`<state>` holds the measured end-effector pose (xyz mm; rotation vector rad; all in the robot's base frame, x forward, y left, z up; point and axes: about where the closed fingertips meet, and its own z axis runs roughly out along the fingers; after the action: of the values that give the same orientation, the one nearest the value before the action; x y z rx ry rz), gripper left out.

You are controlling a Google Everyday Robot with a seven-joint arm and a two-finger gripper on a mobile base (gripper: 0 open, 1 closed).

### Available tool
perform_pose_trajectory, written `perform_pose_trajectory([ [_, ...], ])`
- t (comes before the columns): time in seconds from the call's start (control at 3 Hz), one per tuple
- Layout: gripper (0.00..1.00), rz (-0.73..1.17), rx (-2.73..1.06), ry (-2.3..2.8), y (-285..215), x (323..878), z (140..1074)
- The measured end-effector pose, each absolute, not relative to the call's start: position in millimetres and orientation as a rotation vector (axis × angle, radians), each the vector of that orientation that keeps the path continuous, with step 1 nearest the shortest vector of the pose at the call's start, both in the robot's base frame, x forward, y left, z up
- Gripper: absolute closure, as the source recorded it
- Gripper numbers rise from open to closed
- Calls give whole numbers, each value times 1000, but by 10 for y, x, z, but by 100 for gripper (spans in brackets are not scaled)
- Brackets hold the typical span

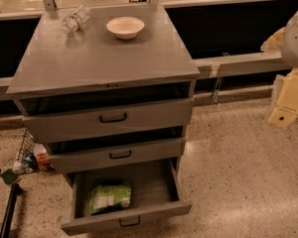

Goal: Pick green rice chip bag from bottom drawer and place on counter

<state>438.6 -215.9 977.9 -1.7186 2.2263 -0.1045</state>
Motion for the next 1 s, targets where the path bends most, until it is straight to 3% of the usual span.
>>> perform_pose_trajectory([
  [0.67,0,-73,-1738,2203,-2075,4458,9474],
  [1.0,0,75,-1799,2118,-1859,4581,8661],
])
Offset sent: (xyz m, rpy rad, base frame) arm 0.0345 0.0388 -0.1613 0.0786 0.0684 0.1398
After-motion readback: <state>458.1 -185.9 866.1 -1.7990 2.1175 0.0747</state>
